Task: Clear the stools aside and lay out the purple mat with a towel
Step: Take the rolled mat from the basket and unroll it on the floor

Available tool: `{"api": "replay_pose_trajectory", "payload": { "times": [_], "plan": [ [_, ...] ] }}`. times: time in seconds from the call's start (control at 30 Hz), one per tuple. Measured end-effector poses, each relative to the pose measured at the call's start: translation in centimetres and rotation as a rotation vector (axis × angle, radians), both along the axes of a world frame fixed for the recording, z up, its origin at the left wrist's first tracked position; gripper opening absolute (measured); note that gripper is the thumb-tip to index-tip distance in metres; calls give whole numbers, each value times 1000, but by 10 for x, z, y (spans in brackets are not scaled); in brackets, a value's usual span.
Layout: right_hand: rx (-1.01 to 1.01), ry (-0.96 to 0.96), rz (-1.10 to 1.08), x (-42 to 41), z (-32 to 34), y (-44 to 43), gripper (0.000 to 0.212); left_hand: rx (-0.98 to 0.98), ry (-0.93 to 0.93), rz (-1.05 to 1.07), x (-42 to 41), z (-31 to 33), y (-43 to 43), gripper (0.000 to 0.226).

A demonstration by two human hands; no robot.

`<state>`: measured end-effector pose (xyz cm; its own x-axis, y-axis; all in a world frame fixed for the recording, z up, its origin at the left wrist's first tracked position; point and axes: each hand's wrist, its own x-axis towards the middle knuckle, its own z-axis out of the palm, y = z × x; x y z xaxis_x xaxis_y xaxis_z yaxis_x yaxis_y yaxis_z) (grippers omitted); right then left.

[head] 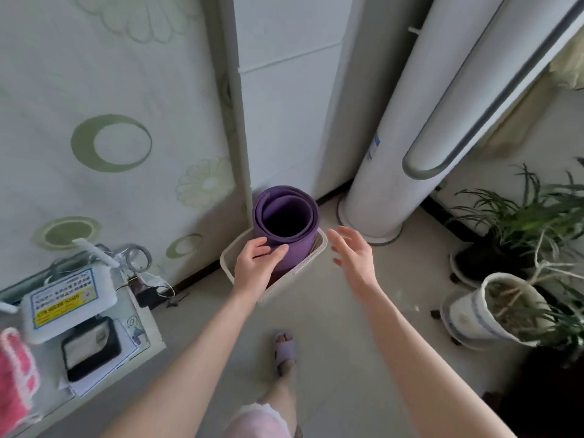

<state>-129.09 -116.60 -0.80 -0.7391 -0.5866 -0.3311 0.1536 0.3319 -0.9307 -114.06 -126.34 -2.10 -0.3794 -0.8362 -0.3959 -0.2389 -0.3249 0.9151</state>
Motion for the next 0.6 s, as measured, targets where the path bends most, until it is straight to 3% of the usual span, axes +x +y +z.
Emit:
{"api": "replay_pose_trajectory", "payload": {
  "times": [0.3, 0.6],
  "plan": [
    [129, -15, 174, -109, -34, -113, 44, 111, -55, 194, -88, -41, -93, 56],
    [266, -25, 356, -160, -64, -179, 56, 192, -114, 367, -127, -67, -125, 64]
  ]
}}
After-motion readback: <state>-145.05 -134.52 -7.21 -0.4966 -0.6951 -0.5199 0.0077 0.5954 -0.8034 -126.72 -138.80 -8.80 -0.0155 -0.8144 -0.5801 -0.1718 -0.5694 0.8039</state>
